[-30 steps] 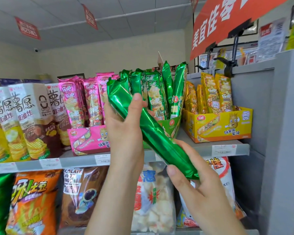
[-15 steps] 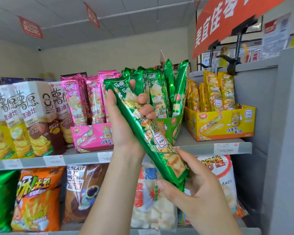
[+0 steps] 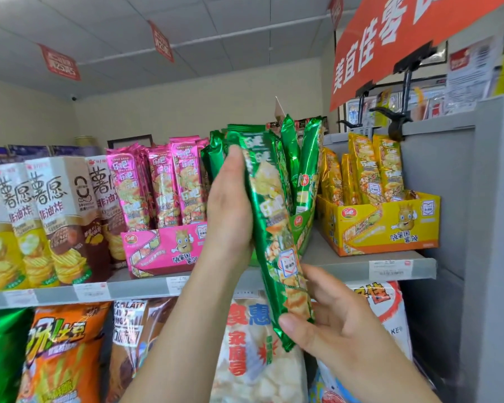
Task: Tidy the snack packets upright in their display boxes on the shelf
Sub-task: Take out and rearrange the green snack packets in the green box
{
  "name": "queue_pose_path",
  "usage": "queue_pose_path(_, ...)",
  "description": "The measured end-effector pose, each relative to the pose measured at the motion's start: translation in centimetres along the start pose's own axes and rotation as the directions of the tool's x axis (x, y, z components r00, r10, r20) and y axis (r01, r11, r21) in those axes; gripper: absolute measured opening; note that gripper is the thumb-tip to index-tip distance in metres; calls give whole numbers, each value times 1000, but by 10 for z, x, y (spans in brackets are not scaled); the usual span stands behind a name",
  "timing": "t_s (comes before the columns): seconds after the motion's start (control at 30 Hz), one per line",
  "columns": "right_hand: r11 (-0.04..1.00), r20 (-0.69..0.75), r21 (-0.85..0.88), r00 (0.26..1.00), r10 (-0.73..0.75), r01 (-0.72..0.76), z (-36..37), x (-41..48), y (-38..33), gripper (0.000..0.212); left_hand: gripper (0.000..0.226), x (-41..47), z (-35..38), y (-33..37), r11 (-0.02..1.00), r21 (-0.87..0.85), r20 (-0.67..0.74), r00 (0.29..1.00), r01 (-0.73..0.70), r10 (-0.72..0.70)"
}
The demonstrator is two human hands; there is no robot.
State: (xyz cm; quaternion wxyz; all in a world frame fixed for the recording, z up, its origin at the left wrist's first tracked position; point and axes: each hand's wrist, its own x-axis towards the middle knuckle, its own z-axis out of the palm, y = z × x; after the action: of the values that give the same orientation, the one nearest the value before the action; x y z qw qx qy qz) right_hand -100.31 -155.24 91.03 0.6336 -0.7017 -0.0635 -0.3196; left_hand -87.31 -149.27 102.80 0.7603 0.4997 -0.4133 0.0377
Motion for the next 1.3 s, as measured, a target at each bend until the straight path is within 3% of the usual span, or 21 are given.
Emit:
queue_pose_path(0.1,984,-67,-169,996,-58,46,-5,10,0,53,23,-13,12,2,943,205,80,964,-263,252)
queue_pose_path(0.2,969,-167,-232,978,-125,84,-9,27,1,65,30,-13,22,4,884,204,212,901,-420,379)
queue_pose_path(0.3,948,-149,-286,971,-189,141,-14,39,-1,66,38,4,19,15,861,218,429,838,-459,338)
queue_pose_path(0.37,930,-153,-321,959,-237,179,-23,46,-7,49,37,23,15,24,782,304,474,799,-543,370)
queue_pose_path(0.4,925,-167,-320,949,-268,205,-29,49,-13,38,37,36,13,28,679,385,466,767,-625,442)
queue_pose_path(0.47,920,-224,-299,919,-325,253,-40,58,-25,29,38,67,9,34,360,636,485,717,-683,501)
queue_pose_path(0.57,907,-300,-279,868,-395,316,-55,77,-46,26,37,104,10,31,-164,831,557,784,-532,274)
queue_pose_path(0.63,898,-321,-256,845,-428,358,-62,93,-59,27,39,116,9,20,-329,795,571,813,-510,118)
queue_pose_path(0.77,872,-375,-369,808,-455,321,-66,125,-71,28,34,124,6,13,-359,729,651,753,-584,98)
queue_pose_path(0.93,843,-354,-512,853,-383,166,-55,155,-63,35,31,129,10,23,-241,735,676,712,-634,188)
queue_pose_path(1.13,658,-281,-746,944,-171,-103,-56,153,-52,45,24,130,11,30,-151,755,655,723,-638,220)
queue_pose_path(1.3,478,-189,-860,982,27,-179,-48,147,-48,46,23,130,9,32,-67,761,635,719,-646,284)
